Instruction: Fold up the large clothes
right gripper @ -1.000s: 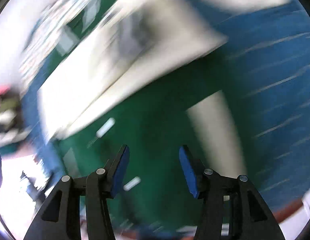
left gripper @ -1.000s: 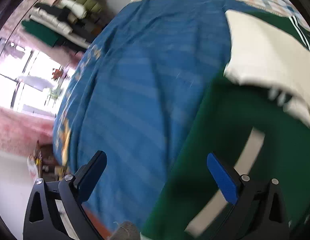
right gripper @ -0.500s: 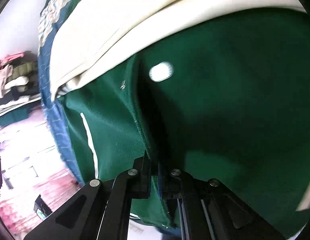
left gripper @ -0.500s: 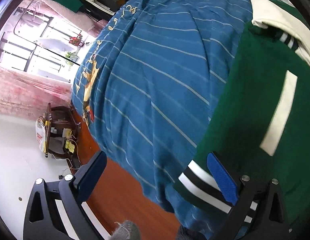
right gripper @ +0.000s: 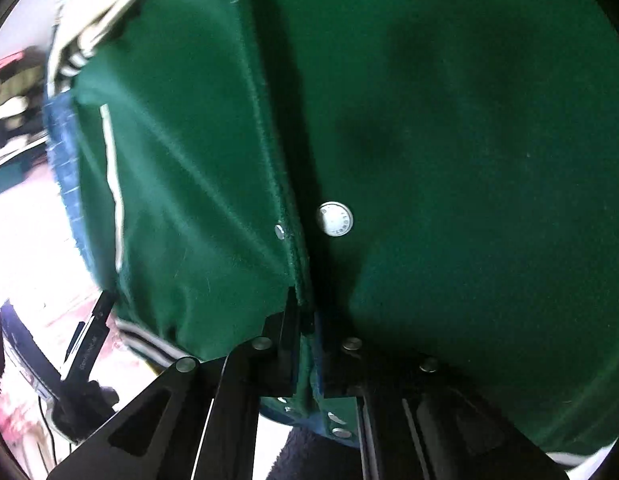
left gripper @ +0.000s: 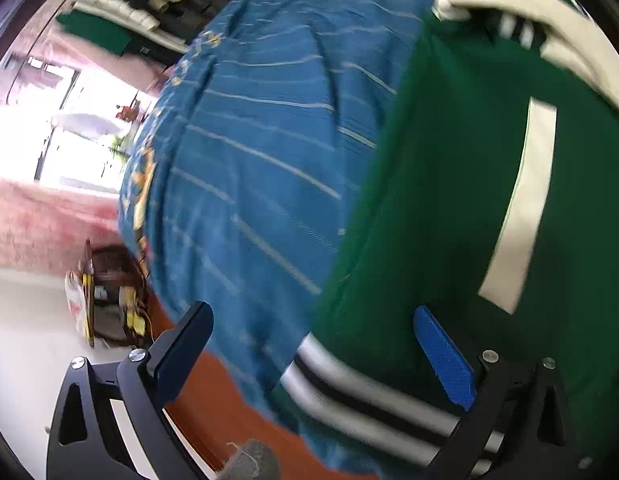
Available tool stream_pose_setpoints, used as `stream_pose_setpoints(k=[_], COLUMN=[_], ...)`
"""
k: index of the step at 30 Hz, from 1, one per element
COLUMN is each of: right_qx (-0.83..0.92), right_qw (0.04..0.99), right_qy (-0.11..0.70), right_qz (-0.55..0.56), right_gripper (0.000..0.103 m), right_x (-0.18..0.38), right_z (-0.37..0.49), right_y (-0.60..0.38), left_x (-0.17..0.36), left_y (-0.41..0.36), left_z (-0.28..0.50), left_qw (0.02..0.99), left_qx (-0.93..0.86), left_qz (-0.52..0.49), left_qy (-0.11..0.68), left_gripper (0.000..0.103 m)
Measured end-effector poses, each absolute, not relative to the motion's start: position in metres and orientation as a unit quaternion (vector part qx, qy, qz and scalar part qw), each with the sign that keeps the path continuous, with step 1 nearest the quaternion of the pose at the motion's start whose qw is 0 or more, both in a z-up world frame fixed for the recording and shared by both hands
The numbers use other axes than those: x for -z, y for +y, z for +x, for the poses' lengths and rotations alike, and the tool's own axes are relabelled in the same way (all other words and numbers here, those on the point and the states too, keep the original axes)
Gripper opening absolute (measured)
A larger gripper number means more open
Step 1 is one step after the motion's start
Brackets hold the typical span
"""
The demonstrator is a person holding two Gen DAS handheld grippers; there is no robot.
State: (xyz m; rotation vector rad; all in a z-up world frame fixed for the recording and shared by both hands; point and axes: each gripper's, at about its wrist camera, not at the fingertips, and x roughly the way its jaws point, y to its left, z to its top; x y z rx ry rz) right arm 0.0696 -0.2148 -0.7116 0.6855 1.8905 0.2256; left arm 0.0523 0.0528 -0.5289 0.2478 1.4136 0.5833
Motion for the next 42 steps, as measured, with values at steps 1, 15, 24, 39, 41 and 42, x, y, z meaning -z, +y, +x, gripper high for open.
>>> stream_pose_setpoints(k=[1, 15, 24, 39, 41, 42], right_qx=[-0.095, 0.081, 0.085, -0.026, -0.007, 0.002], right_qw=[0.527, 0.638, 0.692, 0.704, 0.711, 0.710], right_qy=[0.799, 0.724, 0.684, 0.699, 0.700, 0.702], right_qz=[0.274, 0.250, 0.216, 0.123, 0.073, 0.058], right_gripper=[0.005, 0.050, 0.050, 0.061, 0.061, 0.061], right_x=[0.709, 0.609, 0.654, 0.654, 0.648, 0.649], right_z=[0.072, 0.112, 0.146, 0.128, 0.106, 0.096], right_y=[-0.211, -0.407, -0.522, -0.574, -0.589, -0.598], left_x=[0.544, 0.568, 0.526, 0.515, 0.498, 0.494], left_y=[0.050, 0.044, -0.002, -0.119, -0.163, -0.180], left_z=[0.054, 0.067, 0.084, 0.081, 0.060, 0.051], left_qw=[0.710, 0.729, 0.745, 0.695, 0.694, 0.691], left_qx=[-0.256, -0.215, -0.263, -0.389, -0.395, -0.395], left_qz=[0.125, 0.170, 0.150, 0.217, 0.268, 0.286], left_qy=[0.644, 0.627, 0.594, 0.564, 0.539, 0.534], left_gripper=[0.103, 0.103, 0.103, 0.103, 0.103, 0.103])
